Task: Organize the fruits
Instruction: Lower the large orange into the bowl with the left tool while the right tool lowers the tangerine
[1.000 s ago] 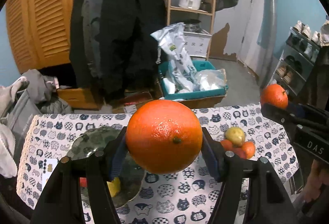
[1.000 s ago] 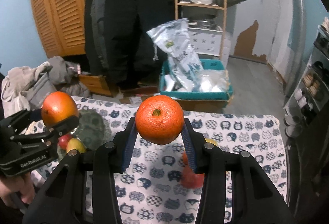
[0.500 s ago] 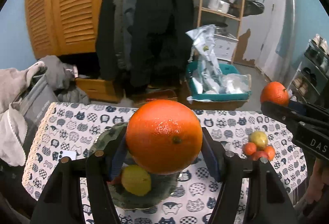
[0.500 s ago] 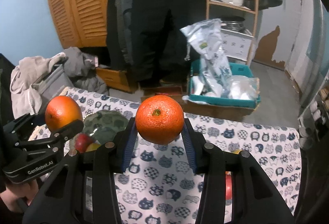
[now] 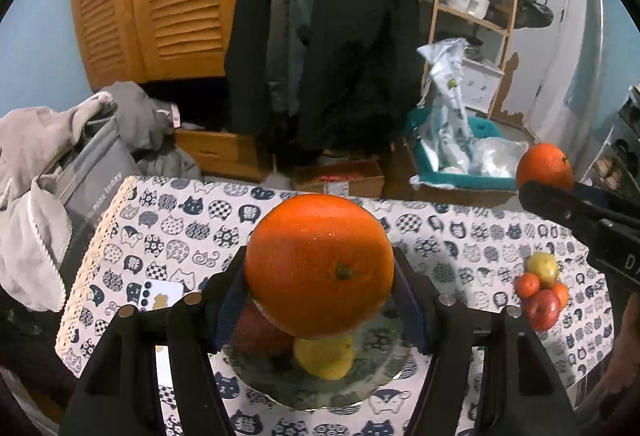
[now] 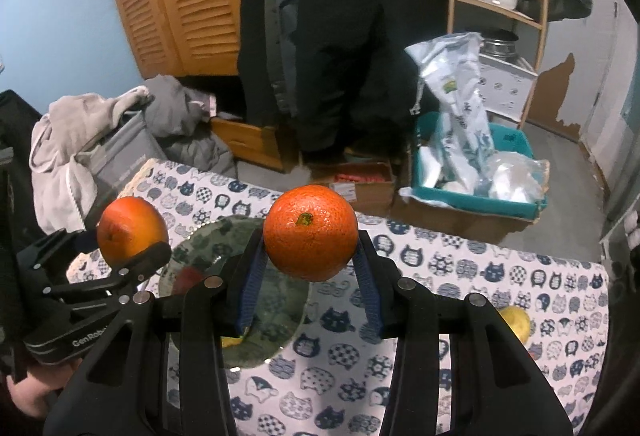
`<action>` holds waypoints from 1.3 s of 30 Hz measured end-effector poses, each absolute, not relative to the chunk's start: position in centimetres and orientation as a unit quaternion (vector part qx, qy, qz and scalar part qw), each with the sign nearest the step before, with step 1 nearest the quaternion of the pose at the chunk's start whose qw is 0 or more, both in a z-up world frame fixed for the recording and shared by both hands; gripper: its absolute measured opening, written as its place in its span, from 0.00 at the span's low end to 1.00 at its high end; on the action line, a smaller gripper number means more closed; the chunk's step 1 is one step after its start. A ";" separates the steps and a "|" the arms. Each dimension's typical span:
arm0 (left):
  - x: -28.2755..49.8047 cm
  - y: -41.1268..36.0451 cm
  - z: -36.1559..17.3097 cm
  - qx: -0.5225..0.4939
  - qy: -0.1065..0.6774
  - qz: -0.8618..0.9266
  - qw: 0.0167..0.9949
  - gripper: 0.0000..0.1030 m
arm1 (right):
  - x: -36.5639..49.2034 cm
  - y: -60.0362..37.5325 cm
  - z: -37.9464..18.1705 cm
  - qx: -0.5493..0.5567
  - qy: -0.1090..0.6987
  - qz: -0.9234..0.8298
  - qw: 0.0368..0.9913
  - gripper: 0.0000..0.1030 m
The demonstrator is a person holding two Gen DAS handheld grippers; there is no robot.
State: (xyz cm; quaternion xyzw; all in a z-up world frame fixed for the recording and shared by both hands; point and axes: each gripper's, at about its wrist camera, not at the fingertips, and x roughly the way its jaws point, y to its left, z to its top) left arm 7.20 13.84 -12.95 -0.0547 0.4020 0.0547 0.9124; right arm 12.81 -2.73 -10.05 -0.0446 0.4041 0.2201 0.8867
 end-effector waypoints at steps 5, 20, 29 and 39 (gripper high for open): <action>8.1 15.5 -14.6 -0.057 0.421 0.058 0.903 0.66 | 13.7 -0.7 -11.5 -0.048 0.418 0.230 0.878 0.41; 12.1 18.5 -22.3 -0.109 0.506 0.056 0.854 0.66 | 17.3 2.5 -18.7 -0.056 0.483 0.231 0.843 0.41; 13.4 18.5 -24.6 -0.111 0.530 0.057 0.839 0.66 | 18.0 2.5 -21.3 -0.057 0.509 0.227 0.829 0.41; 14.3 18.2 -26.4 -0.105 0.551 0.055 0.826 0.67 | 18.6 2.3 -22.2 -0.053 0.519 0.226 0.823 0.41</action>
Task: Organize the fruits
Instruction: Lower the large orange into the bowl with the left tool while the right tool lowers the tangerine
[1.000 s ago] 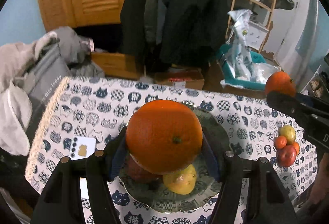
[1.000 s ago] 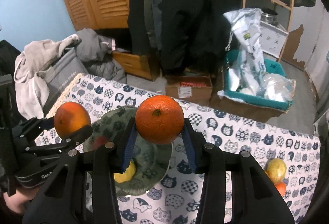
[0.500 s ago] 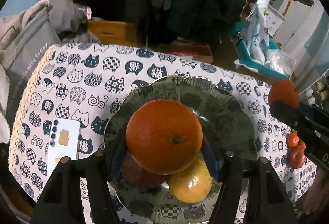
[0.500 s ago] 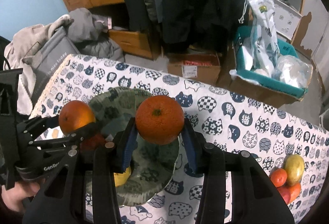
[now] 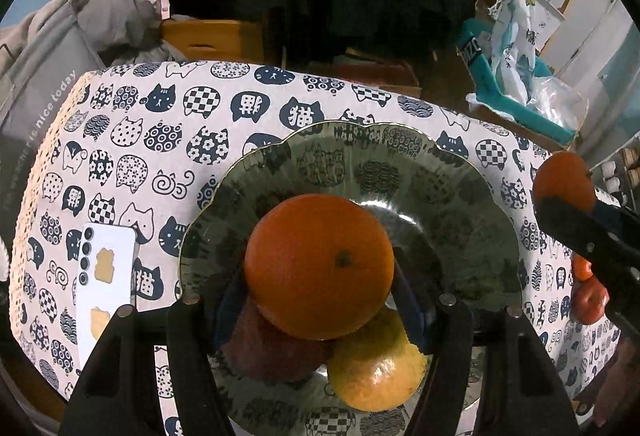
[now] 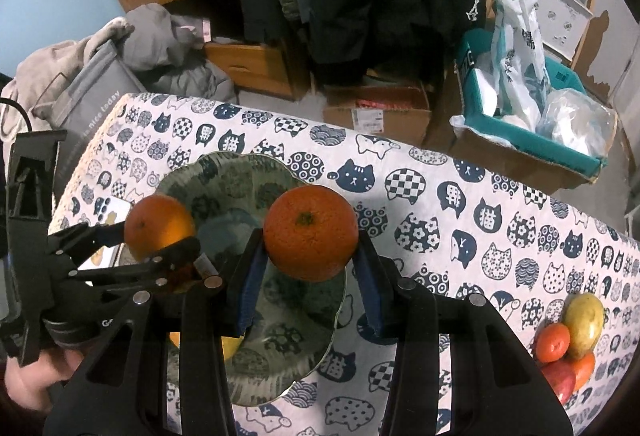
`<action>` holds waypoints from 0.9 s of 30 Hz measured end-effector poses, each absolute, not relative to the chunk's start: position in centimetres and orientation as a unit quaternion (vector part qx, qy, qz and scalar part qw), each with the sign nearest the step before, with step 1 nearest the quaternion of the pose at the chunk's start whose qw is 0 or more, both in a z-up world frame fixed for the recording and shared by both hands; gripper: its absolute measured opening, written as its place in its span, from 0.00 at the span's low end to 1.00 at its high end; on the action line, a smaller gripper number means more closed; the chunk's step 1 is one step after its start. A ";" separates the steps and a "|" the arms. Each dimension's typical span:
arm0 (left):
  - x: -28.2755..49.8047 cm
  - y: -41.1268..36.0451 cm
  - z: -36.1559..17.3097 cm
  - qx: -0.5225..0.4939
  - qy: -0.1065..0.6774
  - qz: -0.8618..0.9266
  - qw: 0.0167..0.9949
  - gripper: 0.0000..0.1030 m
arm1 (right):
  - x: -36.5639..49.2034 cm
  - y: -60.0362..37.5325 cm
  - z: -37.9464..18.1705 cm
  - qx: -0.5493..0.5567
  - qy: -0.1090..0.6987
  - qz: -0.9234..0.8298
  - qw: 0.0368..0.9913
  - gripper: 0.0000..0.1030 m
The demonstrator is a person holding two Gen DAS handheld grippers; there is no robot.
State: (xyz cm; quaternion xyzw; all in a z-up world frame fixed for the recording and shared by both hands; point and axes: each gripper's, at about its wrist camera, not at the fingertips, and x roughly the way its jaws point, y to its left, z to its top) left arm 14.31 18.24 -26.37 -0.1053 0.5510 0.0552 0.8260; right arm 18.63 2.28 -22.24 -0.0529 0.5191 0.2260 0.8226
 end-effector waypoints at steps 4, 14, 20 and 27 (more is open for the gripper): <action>14.7 18.3 -27.1 -0.110 0.559 0.053 0.820 0.67 | 18.7 2.2 -22.5 -0.049 0.524 0.224 0.821 0.41; 14.7 18.9 -27.2 -0.122 0.560 0.060 0.817 0.78 | 18.9 2.0 -22.8 -0.045 0.528 0.220 0.819 0.41; 13.5 19.9 -25.7 -0.122 0.549 0.079 0.823 0.78 | 18.8 2.7 -23.3 -0.049 0.536 0.227 0.812 0.41; 11.1 21.5 -24.5 -0.130 0.542 0.104 0.824 0.78 | 18.2 5.2 -25.4 -0.073 0.557 0.243 0.791 0.41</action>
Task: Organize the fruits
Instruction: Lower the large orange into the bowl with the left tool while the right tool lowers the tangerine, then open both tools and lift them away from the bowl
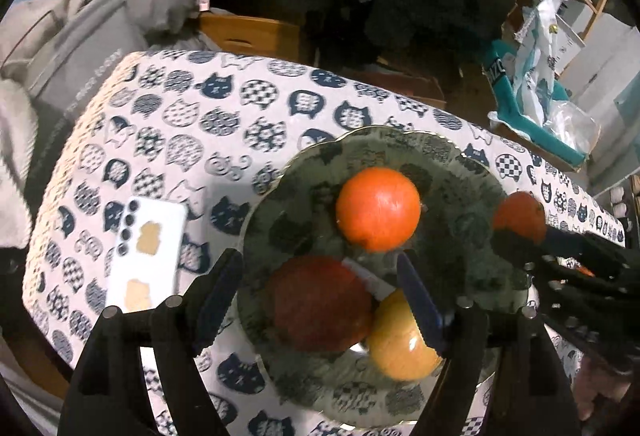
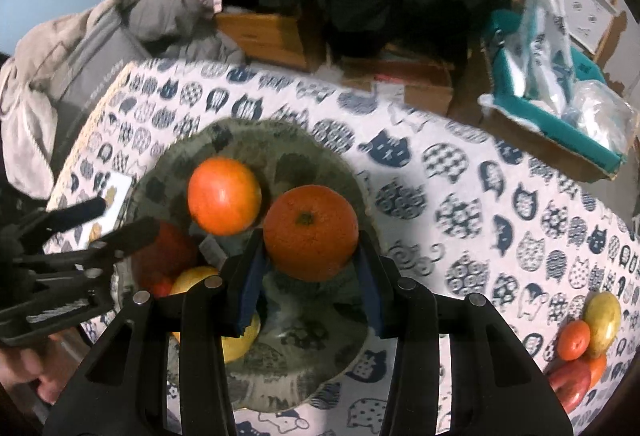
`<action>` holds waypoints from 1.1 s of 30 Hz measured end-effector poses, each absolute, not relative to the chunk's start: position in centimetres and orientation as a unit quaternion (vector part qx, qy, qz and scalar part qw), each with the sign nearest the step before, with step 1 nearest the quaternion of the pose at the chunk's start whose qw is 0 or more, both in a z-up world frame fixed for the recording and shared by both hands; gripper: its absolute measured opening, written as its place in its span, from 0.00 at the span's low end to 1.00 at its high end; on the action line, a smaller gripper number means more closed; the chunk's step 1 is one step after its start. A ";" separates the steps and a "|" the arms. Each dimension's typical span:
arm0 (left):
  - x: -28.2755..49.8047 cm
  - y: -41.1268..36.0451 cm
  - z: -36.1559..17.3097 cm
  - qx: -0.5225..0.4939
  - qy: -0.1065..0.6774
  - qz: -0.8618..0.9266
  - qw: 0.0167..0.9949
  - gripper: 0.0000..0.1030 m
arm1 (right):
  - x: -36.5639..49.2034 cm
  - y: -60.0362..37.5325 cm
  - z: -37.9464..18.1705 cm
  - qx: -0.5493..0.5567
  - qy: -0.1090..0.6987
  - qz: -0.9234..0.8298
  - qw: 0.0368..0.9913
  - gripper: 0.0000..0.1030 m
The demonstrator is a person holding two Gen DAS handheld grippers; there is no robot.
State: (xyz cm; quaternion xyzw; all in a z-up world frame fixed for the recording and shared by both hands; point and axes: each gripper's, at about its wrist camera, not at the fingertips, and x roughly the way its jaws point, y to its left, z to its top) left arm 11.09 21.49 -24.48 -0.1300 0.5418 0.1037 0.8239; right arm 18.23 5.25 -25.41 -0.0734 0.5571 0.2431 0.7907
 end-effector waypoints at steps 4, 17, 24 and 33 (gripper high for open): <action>9.8 22.4 -24.2 -0.136 0.540 0.115 0.823 0.78 | 17.6 6.4 -26.9 -0.089 0.570 0.247 0.778 0.41; 8.1 23.4 -23.3 -0.143 0.532 0.124 0.825 0.78 | 16.9 8.5 -26.6 -0.098 0.564 0.265 0.776 0.59; 7.7 22.7 -21.4 -0.137 0.514 0.120 0.838 0.78 | 17.1 6.7 -23.8 -0.073 0.544 0.252 0.797 0.59; 6.7 21.0 -17.7 -0.126 0.477 0.114 0.862 0.85 | 16.3 3.4 -19.0 -0.067 0.495 0.225 0.837 0.64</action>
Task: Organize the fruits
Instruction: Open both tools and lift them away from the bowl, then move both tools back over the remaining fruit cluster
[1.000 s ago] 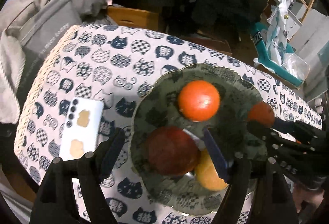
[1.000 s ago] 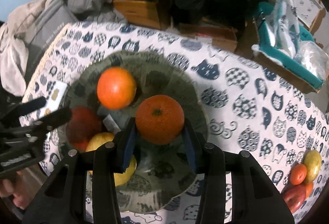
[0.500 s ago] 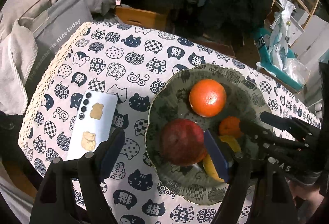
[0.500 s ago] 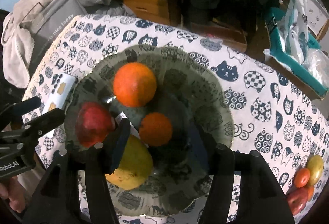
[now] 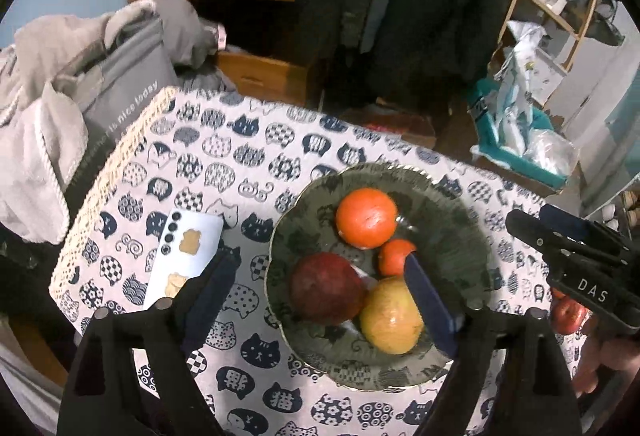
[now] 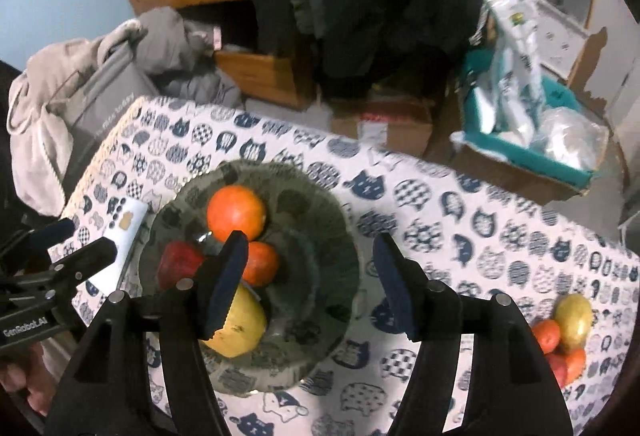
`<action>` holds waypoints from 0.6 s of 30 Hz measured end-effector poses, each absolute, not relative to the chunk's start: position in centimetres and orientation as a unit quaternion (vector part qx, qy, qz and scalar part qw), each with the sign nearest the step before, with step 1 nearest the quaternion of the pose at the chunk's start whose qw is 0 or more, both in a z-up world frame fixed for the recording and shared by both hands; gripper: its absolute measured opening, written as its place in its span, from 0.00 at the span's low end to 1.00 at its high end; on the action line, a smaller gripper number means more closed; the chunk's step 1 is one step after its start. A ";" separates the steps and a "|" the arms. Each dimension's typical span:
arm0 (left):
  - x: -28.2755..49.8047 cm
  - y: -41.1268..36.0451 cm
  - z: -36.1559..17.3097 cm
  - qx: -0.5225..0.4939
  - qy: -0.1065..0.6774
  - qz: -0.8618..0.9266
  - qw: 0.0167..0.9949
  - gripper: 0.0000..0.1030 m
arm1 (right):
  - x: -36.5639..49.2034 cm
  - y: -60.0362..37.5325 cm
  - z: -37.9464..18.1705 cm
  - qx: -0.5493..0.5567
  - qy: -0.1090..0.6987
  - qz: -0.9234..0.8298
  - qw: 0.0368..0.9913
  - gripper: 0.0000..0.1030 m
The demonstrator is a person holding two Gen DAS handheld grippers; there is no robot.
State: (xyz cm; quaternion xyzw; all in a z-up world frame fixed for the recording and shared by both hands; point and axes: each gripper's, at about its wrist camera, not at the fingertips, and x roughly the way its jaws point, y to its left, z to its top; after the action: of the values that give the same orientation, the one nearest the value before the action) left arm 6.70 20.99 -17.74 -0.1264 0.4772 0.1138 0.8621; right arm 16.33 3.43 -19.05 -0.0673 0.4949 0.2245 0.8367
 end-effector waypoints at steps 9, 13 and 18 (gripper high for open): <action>5.6 18.6 -13.7 -0.118 0.431 0.103 0.888 0.85 | 14.8 0.5 -14.5 -0.054 0.448 0.212 0.867 0.69; 5.0 17.3 -11.8 -0.105 0.407 0.099 0.902 0.91 | 13.7 -0.7 -12.3 -0.060 0.420 0.204 0.882 0.69; 4.2 16.0 -10.0 -0.092 0.384 0.091 0.914 0.95 | 12.4 -2.6 -10.1 -0.055 0.396 0.196 0.895 0.72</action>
State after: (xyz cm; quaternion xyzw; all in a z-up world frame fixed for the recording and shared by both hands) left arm 4.21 15.98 -10.05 -0.0925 0.3841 0.0907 0.9142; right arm 12.43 -2.59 -10.05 -0.0549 0.3960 0.1962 0.8954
